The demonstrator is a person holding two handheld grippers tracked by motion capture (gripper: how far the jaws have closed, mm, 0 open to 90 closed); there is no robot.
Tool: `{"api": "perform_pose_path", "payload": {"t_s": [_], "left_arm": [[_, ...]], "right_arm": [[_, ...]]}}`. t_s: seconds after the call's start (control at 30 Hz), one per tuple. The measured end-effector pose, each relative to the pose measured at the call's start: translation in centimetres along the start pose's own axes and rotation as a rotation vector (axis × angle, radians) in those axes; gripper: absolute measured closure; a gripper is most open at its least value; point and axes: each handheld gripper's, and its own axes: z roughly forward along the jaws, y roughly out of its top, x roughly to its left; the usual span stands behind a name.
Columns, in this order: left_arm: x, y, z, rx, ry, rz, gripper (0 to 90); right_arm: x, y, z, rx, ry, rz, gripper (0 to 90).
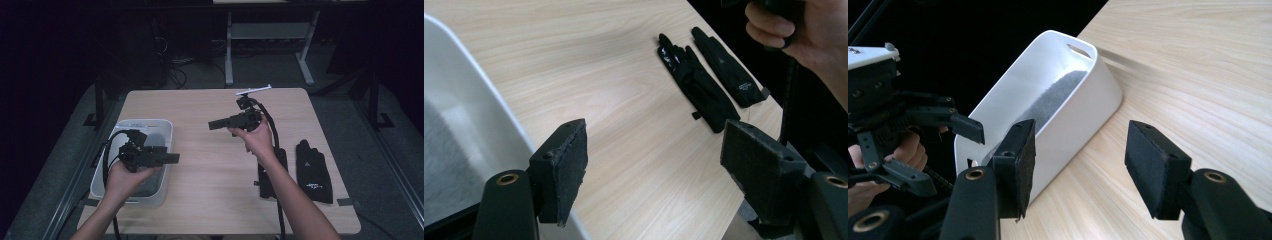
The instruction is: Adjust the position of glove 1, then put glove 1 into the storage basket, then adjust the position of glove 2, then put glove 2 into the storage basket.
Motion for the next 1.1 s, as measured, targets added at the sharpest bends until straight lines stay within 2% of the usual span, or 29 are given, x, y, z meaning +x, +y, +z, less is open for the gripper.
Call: {"api": "perform_pose_path", "payload": {"t_s": [0.47,1.1], "left_arm": [[-1.6,0.6,1.8,0.016,-0.033,0.039,26.7],[-3.3,0.7,4.4,0.049,-0.063,0.074,26.6]], "right_arm": [[-1.4,-1.9,-3.3,-0.026,-0.035,0.037,45.1],[-3.3,-4.2,-6.4,-0.042,-0.065,0.079,44.6]]}}
